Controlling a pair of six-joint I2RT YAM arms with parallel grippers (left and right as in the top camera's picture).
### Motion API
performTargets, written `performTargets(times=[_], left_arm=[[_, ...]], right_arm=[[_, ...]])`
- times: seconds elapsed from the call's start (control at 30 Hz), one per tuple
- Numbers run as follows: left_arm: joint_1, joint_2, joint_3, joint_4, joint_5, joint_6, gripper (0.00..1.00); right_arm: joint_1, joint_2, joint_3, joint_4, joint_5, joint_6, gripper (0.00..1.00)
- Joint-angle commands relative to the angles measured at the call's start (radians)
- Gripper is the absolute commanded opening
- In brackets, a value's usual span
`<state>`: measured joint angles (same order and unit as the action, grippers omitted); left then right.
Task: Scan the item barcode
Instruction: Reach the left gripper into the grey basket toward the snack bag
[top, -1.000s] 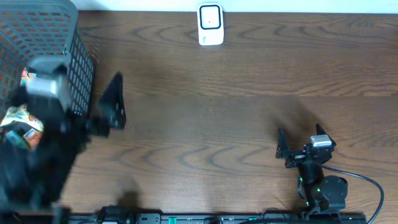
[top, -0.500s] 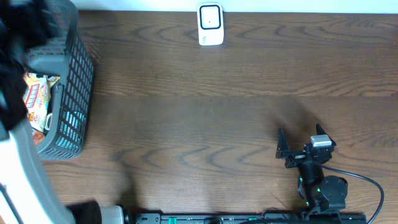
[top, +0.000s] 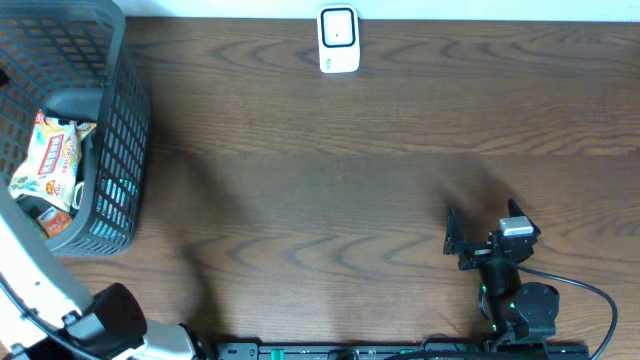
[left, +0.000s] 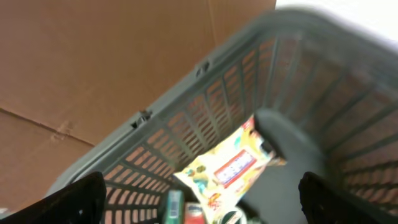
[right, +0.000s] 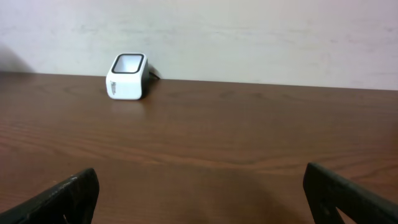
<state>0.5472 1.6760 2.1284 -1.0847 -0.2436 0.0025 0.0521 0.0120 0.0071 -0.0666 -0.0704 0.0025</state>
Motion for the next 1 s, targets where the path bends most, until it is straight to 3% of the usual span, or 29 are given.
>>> performTargets(times=[0.0,0.2,0.37,0.53,0.97], left_arm=[[0.033,0.028,-0.129,0.037,0.162,0.182,0.98],[0.037,0.086,-0.333,0.159,0.166,0.328,0.97],[0.037,0.163,-0.406,0.221,0.174,0.369,0.98],[0.037,0.258,-0.408,0.237,0.188,0.448,0.98],[0.037,0.460,-0.408,0.336,0.180,0.506,0.98]], right_arm=[[0.008,-0.005,-0.001,-0.005,0.004,-0.011,0.99],[0.008,-0.005,-0.001,-0.005,0.004,-0.011,0.99],[0.008,-0.005,-0.001,-0.005,0.004,-0.011,0.99],[0.008,-0.005,-0.001,-0.005,0.004,-0.011,0.99],[0.008,-0.005,-0.001,-0.005,0.004,-0.011,0.99]])
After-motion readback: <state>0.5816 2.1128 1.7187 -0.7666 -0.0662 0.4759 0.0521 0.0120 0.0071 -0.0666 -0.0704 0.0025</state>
